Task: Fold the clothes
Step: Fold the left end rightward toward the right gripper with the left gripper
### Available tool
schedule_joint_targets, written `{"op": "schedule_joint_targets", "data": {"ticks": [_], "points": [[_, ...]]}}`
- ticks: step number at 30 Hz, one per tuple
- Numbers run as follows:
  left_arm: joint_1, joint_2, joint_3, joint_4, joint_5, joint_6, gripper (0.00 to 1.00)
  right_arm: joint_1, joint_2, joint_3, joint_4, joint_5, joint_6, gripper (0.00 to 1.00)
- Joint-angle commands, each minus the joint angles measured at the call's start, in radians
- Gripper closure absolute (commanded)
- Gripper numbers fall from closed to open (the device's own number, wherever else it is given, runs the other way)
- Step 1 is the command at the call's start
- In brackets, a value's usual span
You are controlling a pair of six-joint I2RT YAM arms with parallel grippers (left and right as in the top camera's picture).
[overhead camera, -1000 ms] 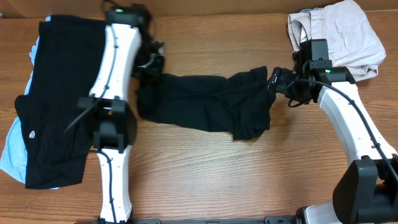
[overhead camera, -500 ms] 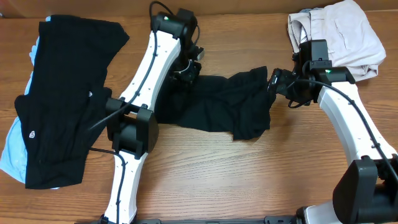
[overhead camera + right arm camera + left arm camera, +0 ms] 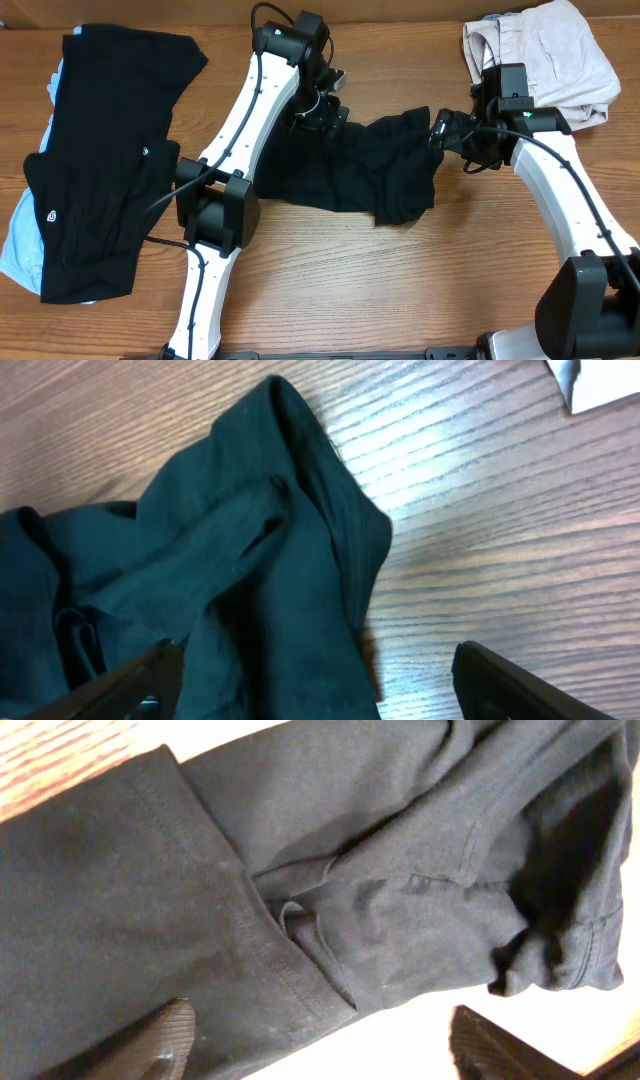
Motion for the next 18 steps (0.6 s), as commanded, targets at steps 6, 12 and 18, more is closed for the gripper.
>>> {"op": "schedule_joint_targets", "data": {"ticks": [6, 12, 18], "points": [[0.056, -0.016, 0.038, -0.017, 0.008, -0.001, 0.00, -0.003, 0.112, -0.008, 0.014, -0.122, -0.007, 0.03], [0.108, -0.016, 0.038, -0.035, -0.055, -0.001, 0.00, -0.003, 0.190, -0.008, 0.014, -0.167, -0.008, 0.00], [0.140, -0.016, 0.038, -0.051, -0.095, 0.013, 0.00, -0.004, 0.232, -0.032, 0.051, -0.225, -0.029, 0.00]]}}
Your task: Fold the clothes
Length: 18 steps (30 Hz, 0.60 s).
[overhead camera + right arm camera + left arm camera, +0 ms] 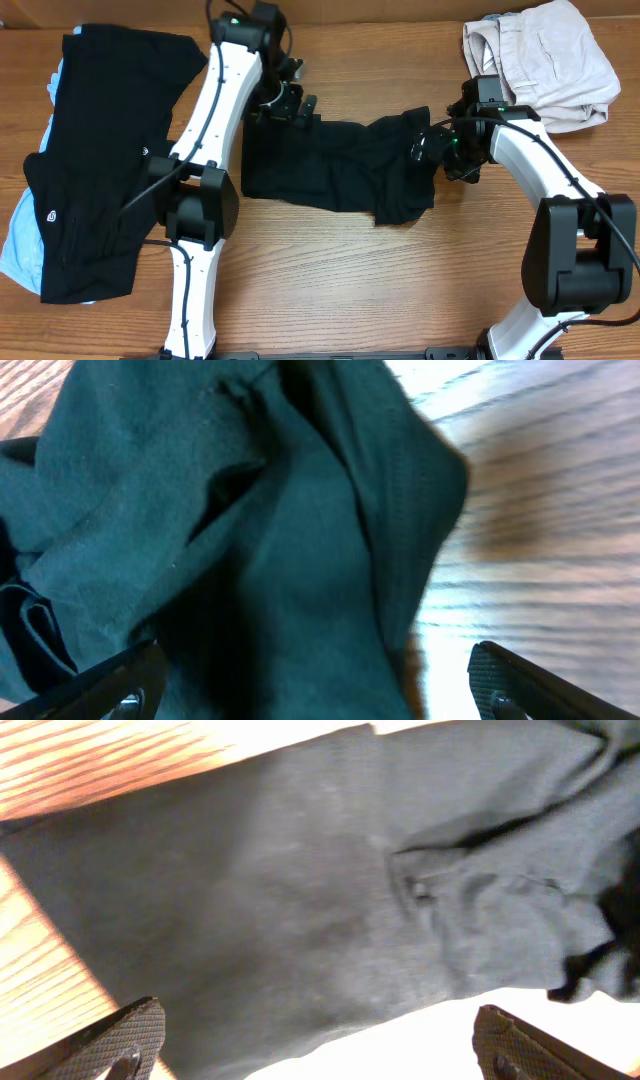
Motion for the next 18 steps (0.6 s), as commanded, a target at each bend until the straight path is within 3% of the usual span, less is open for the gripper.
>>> {"op": "schedule_joint_targets", "data": {"ticks": [1, 7, 12, 18], "points": [[0.006, -0.016, 0.026, -0.006, -0.070, 0.020, 0.00, -0.004, 0.031, -0.024, 0.031, -0.072, -0.023, 0.00], [0.011, -0.016, 0.025, -0.027, -0.211, 0.020, 0.00, -0.004, 0.114, -0.027, 0.083, -0.100, -0.022, 0.00], [0.015, -0.016, 0.025, -0.032, -0.236, 0.020, 0.00, -0.006, 0.142, -0.027, 0.126, -0.101, -0.018, 0.00], [0.021, -0.016, 0.025, -0.032, -0.236, 0.019, 0.00, -0.006, 0.142, -0.027, 0.134, -0.171, -0.044, 0.16]]}}
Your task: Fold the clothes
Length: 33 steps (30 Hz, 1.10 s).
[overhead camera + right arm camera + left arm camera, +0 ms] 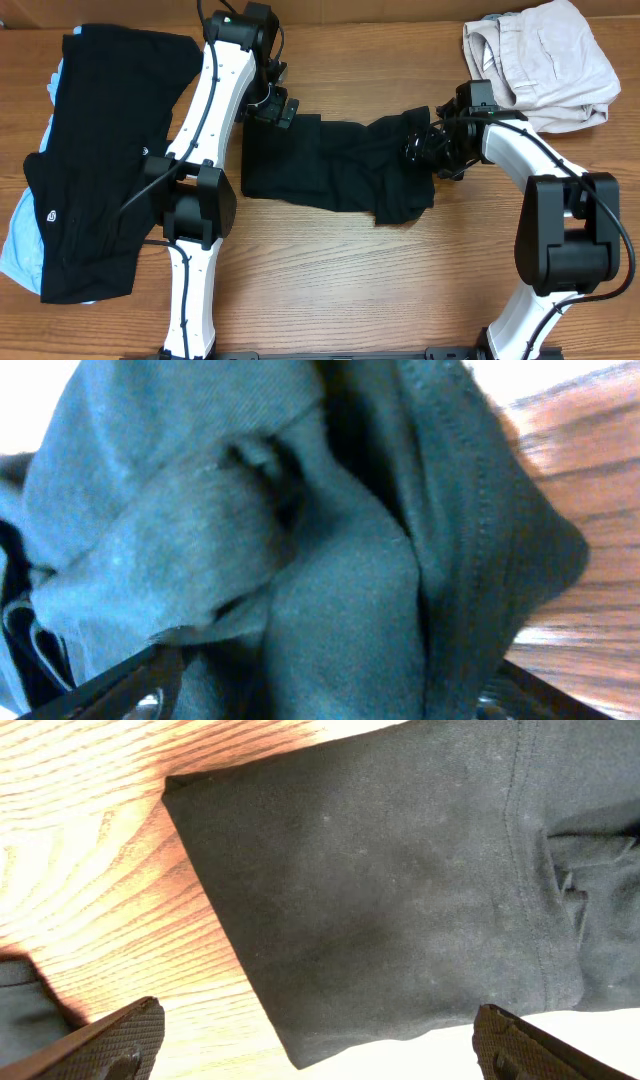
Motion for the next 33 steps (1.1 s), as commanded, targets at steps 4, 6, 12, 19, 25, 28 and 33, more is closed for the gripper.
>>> {"op": "schedule_joint_targets", "data": {"ticks": [4, 6, 12, 19, 25, 28, 33], "points": [[0.008, -0.015, 0.024, 0.004, -0.019, 0.015, 0.00, 0.002, 0.036, -0.015, 0.018, -0.232, -0.114, 0.26], [0.008, -0.015, 0.024, 0.005, -0.019, 0.008, 0.00, 0.002, 0.036, -0.015, 0.026, -0.264, -0.116, 0.31], [0.008, -0.015, 0.024, 0.005, -0.016, 0.008, 0.00, 0.002, 0.036, -0.015, 0.052, -0.335, -0.130, 0.58], [0.008, -0.015, 0.024, 0.005, -0.019, 0.009, 0.00, -0.017, 0.034, -0.014, 0.072, -0.340, -0.130, 0.96], [0.020, -0.015, 0.024, 0.006, -0.020, 0.009, 0.00, -0.121, 0.003, 0.005, 0.010, -0.340, -0.134, 0.96], [0.037, -0.015, 0.024, 0.007, -0.020, 0.009, 0.00, -0.187, -0.030, 0.034, -0.066, -0.339, -0.178, 0.96], [0.072, -0.015, 0.024, 0.006, -0.020, 0.009, 0.00, -0.285, -0.097, 0.086, -0.201, -0.304, -0.254, 0.96]]}}
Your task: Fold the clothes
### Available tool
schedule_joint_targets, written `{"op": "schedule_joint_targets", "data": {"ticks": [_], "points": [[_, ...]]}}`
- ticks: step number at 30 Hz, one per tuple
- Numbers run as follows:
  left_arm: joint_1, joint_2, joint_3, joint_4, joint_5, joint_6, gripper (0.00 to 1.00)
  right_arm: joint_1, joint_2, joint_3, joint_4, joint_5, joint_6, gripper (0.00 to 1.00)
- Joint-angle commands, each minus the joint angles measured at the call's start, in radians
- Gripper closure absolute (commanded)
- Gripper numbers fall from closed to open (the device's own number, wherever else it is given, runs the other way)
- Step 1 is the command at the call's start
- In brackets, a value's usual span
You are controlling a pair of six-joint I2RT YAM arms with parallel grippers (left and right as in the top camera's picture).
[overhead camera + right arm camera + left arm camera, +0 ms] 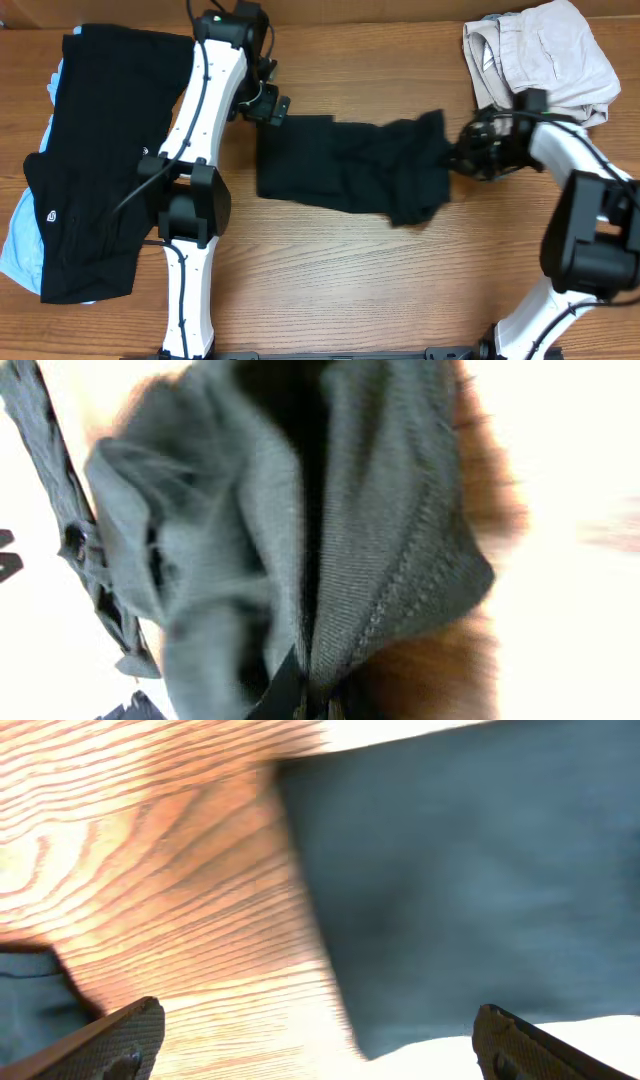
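Observation:
A crumpled black garment [340,165] lies stretched across the middle of the table. My right gripper [462,155] is at its right end, shut on a bunched fold of the cloth [380,510]; the pinch [312,705] sits at the bottom edge of the right wrist view. My left gripper [274,108] hovers over the garment's upper left corner. Its fingers [125,1040] are spread wide with nothing between them. In that view the dark cloth [470,880] fills the upper right and bare wood the left.
A stack of black clothes [100,150] lies on a light blue piece [20,240] at the far left. Beige trousers [550,55] are heaped at the back right corner. Both white arms reach in from the front edge.
My right gripper has shut on the garment's right end and moved right. The whole garment has shifted right with it. My left gripper stays open, now over the cloth's left edge and bare wood.
Both grippers were open, the left over the garment's middle, the right beside its right end. The left then stood further left, reaching the upper left corner, while the right closed in on the bunched end. Now the right holds that end, drawn to the right.

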Motion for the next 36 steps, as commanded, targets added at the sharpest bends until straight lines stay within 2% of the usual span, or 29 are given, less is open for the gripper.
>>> {"op": "schedule_joint_targets", "data": {"ticks": [1, 7, 13, 22, 32, 34, 35, 36], "points": [[0.038, -0.015, 0.024, 0.003, -0.013, 0.009, 0.00, -0.053, -0.101, 0.077, -0.060, 0.036, -0.080, 0.96], [0.074, -0.015, 0.024, -0.001, -0.013, 0.009, 0.00, -0.071, -0.130, 0.206, -0.241, 0.147, -0.132, 0.96], [0.090, -0.015, 0.024, 0.001, -0.013, 0.009, 0.00, 0.002, -0.131, 0.363, -0.356, 0.146, -0.131, 0.96], [0.092, -0.015, 0.024, 0.016, -0.013, 0.009, 0.00, 0.295, -0.131, 0.412, -0.338, 0.164, -0.087, 0.96], [0.092, -0.015, 0.024, 0.035, -0.010, 0.009, 0.00, 0.651, -0.068, 0.405, -0.183, 0.502, 0.123, 0.96], [0.092, -0.015, 0.024, 0.037, -0.010, 0.009, 0.00, 0.694, -0.031, 0.405, -0.144, 0.524, 0.145, 0.93], [0.092, -0.015, 0.024, 0.039, -0.010, 0.009, 0.00, 0.711, -0.010, 0.405, -0.127, 0.524, 0.148, 0.86], [0.092, -0.015, 0.024, 0.040, -0.010, 0.009, 0.00, 0.728, 0.011, 0.405, -0.111, 0.524, 0.148, 0.70]]}}
